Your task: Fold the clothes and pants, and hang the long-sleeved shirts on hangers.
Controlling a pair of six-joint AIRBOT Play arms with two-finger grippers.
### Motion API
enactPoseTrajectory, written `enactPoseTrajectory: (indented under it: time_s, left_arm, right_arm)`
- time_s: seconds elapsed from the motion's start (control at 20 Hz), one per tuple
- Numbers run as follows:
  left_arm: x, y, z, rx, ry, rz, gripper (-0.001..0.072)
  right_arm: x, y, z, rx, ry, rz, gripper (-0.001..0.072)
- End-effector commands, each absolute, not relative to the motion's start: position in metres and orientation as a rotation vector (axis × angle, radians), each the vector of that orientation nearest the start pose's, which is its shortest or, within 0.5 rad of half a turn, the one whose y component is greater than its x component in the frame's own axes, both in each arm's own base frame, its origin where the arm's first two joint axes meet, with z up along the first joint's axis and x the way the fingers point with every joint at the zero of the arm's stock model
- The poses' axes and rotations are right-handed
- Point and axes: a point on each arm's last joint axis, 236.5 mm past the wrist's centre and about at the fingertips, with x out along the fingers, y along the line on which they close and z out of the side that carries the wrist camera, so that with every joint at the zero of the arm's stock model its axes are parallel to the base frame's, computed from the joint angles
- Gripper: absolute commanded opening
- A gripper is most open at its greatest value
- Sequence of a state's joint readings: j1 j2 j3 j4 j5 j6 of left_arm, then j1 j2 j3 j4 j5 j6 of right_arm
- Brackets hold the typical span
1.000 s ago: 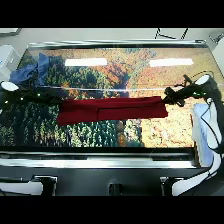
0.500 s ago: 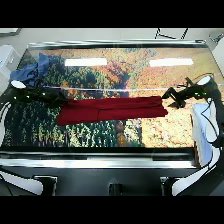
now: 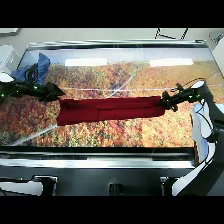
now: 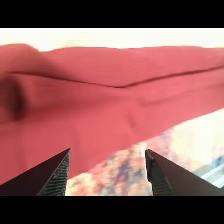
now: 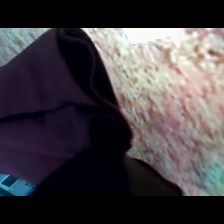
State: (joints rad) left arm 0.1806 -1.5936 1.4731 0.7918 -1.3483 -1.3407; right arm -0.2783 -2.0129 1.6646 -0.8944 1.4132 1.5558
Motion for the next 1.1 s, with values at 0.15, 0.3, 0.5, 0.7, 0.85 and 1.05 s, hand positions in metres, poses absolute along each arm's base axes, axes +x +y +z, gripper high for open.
enactPoseTrajectory:
  time_s: [0.15,0.3,0.5,0.7,0.85,1.05]
  left_arm:
    - [0.457,-0.2,0.049,-0.537,1.158,-0.631,0.016]
    - [0.457,-0.282,0.011,-0.545,1.145,-0.614,0.0052]
    - [0.426,-0.343,-0.057,-0.621,1.319,-0.56,0.0052]
    - [0.411,-0.4,-0.075,-0.812,1.358,-0.559,0.0053]
    - [0.409,-0.453,-0.073,-1.022,1.293,-0.508,0.0051]
    - [0.39,-0.509,-0.065,-1.118,1.262,-0.517,0.0037]
  right_arm:
    - [0.475,0.064,-0.028,0.866,1.446,0.459,0.0033]
    - [0.463,0.081,0.041,0.803,1.37,0.544,0.0033]
    - [0.431,0.115,0.123,0.681,1.28,0.627,0.0034]
    - [0.397,0.15,0.184,0.615,1.2,0.685,0.0034]
    - [0.373,0.178,0.216,0.594,1.16,0.717,0.0035]
    - [0.378,0.19,0.218,0.588,1.13,0.69,0.0035]
